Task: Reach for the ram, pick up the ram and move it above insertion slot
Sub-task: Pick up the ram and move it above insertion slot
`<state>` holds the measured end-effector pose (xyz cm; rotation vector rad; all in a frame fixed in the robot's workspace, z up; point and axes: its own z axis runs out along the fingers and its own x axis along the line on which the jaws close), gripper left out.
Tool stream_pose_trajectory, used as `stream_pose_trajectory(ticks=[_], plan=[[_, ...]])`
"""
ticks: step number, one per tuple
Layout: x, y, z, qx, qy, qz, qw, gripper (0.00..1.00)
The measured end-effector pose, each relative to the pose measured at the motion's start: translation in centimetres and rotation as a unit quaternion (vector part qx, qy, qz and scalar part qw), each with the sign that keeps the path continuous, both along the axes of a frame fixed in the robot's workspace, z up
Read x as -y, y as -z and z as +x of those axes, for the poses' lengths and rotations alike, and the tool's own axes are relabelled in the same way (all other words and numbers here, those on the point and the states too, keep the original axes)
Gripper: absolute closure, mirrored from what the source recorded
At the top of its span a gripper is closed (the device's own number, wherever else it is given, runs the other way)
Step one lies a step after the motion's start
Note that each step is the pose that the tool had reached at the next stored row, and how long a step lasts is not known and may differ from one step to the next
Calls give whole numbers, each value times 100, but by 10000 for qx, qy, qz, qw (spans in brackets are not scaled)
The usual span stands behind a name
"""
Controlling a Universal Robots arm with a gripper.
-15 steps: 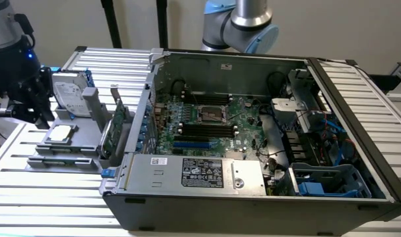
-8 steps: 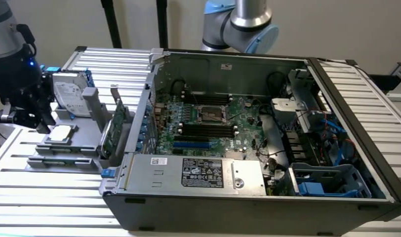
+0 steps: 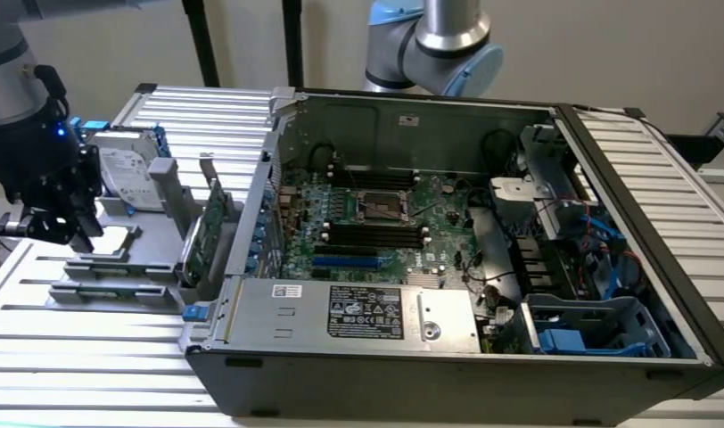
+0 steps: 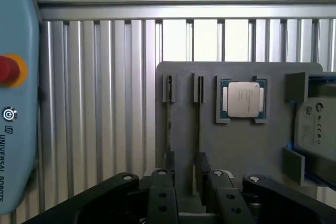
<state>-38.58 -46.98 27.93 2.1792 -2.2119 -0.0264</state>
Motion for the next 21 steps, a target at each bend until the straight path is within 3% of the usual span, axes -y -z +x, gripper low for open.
stream_pose_trajectory(ticks=[7,17,21], plan=[[56,124,-2,39,49,2,10000,69],[151,274,-8,40,153,2,9999,69],[158,338,-9,43,160,3,9999,69]])
